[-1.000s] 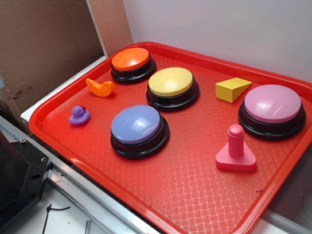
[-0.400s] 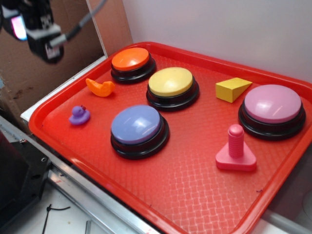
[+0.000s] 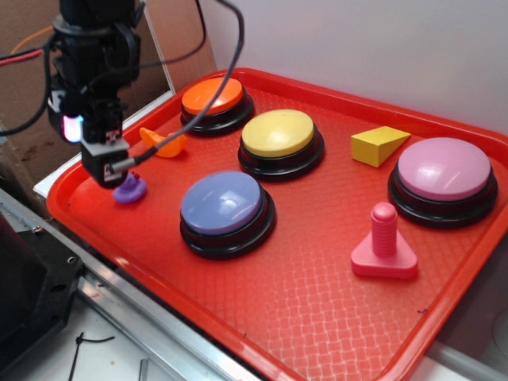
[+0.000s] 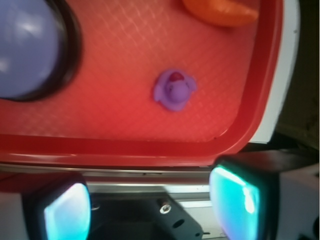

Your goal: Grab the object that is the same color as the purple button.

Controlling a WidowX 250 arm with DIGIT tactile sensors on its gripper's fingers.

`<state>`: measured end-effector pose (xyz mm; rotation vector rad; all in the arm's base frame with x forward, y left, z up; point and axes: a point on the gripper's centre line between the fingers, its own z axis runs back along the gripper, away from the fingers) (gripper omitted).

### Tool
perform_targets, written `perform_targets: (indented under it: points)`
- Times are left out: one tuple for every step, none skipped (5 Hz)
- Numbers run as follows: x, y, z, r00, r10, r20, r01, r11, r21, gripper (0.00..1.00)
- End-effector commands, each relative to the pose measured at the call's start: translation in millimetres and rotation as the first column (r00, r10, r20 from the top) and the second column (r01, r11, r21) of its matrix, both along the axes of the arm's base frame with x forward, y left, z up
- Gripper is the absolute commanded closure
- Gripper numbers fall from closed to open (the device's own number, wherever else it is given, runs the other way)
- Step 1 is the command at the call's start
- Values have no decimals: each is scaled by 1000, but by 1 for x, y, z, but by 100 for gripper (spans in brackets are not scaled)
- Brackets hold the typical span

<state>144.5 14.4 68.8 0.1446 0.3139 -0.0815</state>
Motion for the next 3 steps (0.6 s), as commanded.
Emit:
perform_targets:
  points:
    - [9,44,7,997,53,63,-47,995,-88,0]
    - [10,52,-3,997,62,40,-59,995,-82,0]
    - [13,50,-19,998,53,20,-51,993,-107,0]
